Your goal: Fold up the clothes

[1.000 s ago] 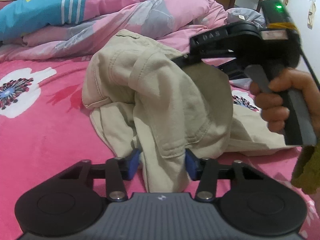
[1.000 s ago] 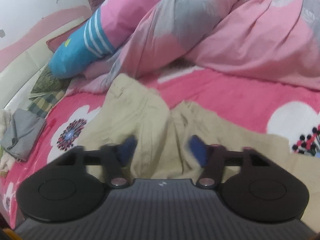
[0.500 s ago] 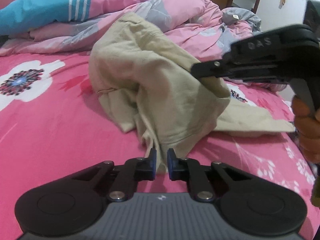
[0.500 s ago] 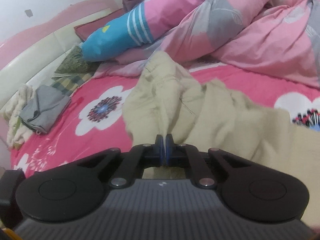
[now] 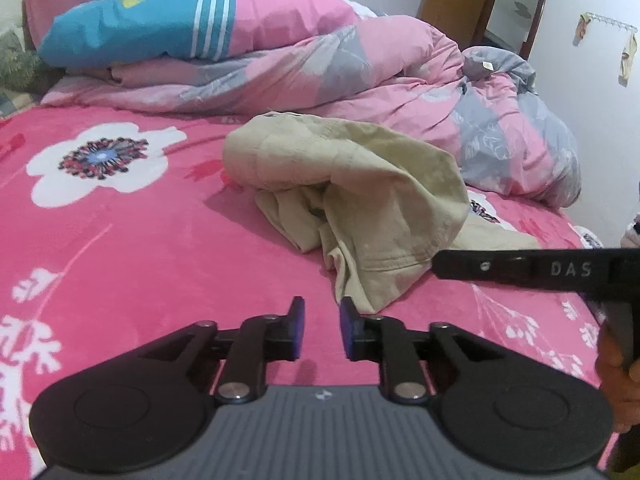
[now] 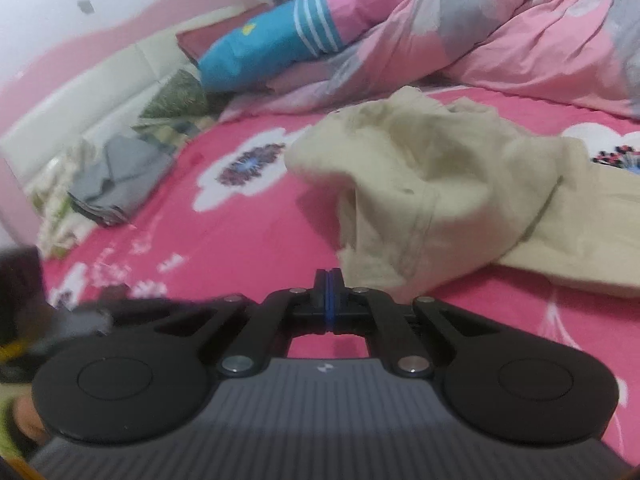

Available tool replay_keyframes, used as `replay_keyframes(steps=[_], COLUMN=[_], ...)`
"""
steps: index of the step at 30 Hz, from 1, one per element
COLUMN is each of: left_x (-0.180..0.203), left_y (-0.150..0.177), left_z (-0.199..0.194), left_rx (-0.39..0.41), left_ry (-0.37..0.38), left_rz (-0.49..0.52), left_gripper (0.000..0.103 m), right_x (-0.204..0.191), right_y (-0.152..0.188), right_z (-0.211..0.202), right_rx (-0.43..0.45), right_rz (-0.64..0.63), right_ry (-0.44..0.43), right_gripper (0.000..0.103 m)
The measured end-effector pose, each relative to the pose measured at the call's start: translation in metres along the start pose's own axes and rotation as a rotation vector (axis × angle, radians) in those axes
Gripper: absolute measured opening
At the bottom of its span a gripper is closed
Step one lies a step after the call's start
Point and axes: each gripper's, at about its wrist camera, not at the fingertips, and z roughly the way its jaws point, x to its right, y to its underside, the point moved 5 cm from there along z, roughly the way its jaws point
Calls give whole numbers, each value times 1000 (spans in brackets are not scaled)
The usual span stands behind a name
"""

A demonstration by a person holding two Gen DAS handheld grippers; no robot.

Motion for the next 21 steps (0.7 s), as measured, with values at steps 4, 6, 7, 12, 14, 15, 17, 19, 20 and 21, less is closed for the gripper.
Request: replay_keyframes(steps=[4,6,7,12,14,15,17,19,20,21], left_x=[3,3,4,0,-2,-4,-7,-10,-11,-12], left_y=[2,2,3,1,0,-1,-1,0,1,2], left_z=[2,8,12,38,49,55,65,75,78,79], left_rx=[4,2,-2,-11,-4,0,-4,-15,-22,-20], left_ry=[-28,-33,-33,-36,-46,-49,-49,-48,-47,-43], left_rz=[29,39,43,42,36,33,29,25,22,24], left_gripper=[47,53,56,78,89,93,94,94,94,95], right_x=[4,9,12,27,35,41,48,53,55,55], right_y=[-14,-33,-42,-96,-116,-125,-135,-143,-145,-145], right_z=[-14,-19,-22,-11,5,18,49,81,98,114], right_rx=[49,86,104,165,160,143,73,-1,-40,-76], right_rz=[-5,-9,-11,-62,-77,-74,-60,-45,-49,-58], right_ry=[41,62,72,106,112,113,101,87,83,85], right_gripper=[3,26,34,93,98,99,102,102,102,102])
